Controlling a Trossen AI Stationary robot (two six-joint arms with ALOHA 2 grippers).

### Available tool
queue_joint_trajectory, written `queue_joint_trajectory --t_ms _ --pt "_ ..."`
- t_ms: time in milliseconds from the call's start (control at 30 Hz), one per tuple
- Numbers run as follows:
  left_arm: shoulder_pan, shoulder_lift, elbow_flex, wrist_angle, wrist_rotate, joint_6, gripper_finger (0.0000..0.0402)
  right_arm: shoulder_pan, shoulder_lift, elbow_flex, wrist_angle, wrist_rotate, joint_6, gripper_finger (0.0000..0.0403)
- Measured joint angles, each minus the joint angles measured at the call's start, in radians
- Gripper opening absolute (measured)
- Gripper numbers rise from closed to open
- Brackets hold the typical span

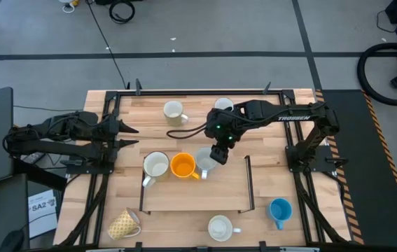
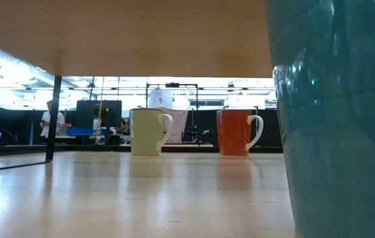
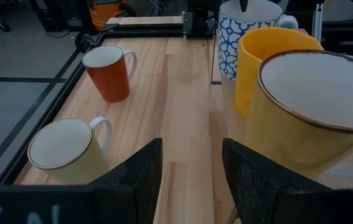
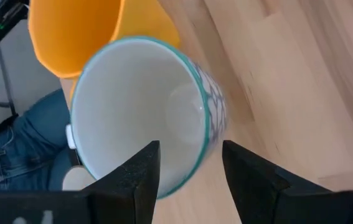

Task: Place coffee mugs
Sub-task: Put the blue patterned mug on the shelf

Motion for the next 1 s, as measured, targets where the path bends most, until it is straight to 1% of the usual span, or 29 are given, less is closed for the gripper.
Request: queue_joint_trajectory --t_ms 233,600,733,867,1000 --pt "0.000 0.000 0.000 0.000 0.000 0.000 0.0173 0.009 0.000 0.000 -0.007 -0.004 -0.003 0.0172" --pt "0.000 0.000 0.000 0.000 0.000 0.000 0.0173 0.013 0.000 0.000 -0.007 -0.004 -0.011 0.0108" --pt "0.000 0.000 0.000 0.000 0.000 0.000 0.0173 0.013 0.000 0.000 -0.006 -0.005 -0.051 0.0084" --pt "0.000 0.000 0.000 0.000 0.000 0.000 0.0173 0.013 0.000 0.000 -0.001 -0.005 -0.082 0.0068" --pt "0.000 0.000 0.000 0.000 0.000 0.000 0.0173 0.013 0.000 0.000 0.028 -0.003 -0.111 0.0063"
